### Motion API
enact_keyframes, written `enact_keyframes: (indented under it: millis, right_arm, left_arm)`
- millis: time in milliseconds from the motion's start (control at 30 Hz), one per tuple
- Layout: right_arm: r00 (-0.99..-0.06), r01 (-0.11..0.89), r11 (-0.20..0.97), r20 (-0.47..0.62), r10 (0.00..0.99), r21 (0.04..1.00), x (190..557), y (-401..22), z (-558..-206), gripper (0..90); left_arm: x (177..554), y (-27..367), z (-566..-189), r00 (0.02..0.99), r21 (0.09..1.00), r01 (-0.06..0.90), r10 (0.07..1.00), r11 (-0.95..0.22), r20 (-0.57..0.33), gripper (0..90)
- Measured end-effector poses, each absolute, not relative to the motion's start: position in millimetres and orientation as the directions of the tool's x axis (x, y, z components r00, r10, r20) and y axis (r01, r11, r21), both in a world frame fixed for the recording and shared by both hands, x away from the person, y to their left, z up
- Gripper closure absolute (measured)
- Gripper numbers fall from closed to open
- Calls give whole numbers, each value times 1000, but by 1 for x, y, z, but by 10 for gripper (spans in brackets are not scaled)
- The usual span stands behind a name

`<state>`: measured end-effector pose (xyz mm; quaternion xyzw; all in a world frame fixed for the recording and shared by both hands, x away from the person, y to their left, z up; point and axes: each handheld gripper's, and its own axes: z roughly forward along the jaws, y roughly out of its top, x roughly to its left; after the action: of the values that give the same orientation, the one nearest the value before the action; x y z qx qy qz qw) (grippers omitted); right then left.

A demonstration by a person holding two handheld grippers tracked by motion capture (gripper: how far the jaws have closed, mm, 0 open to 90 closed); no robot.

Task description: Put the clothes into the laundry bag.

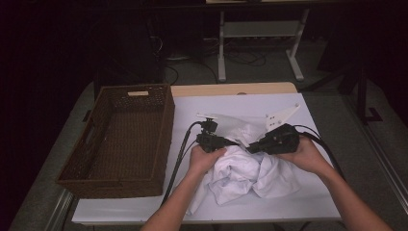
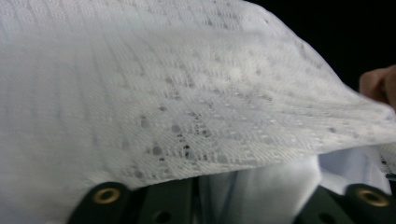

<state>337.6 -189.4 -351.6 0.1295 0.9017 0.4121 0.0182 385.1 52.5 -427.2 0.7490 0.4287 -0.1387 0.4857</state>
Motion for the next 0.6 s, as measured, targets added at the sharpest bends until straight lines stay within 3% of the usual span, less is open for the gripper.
enact_keyframes:
  millis: [133, 333, 433, 467, 533, 600]
  right_arm:
    - [-950, 248, 610, 67, 304, 753, 350, -194, -355, 881]
    - [-939, 262, 588, 62, 338, 766, 355, -198, -353, 879]
    - [-939, 266, 591, 67, 336, 762, 357, -195, -356, 863]
    - [-942, 265, 594, 71, 329, 760, 358, -195, -356, 823]
    - [-939, 262, 606, 54, 340, 751, 358, -199, -356, 728]
    - [-936, 249, 615, 24, 350, 748, 356, -208, -354, 689]
  left_arm:
    - [369, 61, -403, 651, 622, 742, 491, -249, -579, 390]
    - [350, 65, -384, 703, 616, 706, 457, -350, -546, 232]
    - [356, 44, -401, 689, 572, 721, 496, -392, -529, 225]
    - [360, 37, -409, 686, 558, 723, 520, -409, -508, 261]
    - [365, 29, -423, 674, 540, 733, 544, -414, -499, 375]
    - [368, 30, -429, 676, 553, 731, 536, -400, -505, 549]
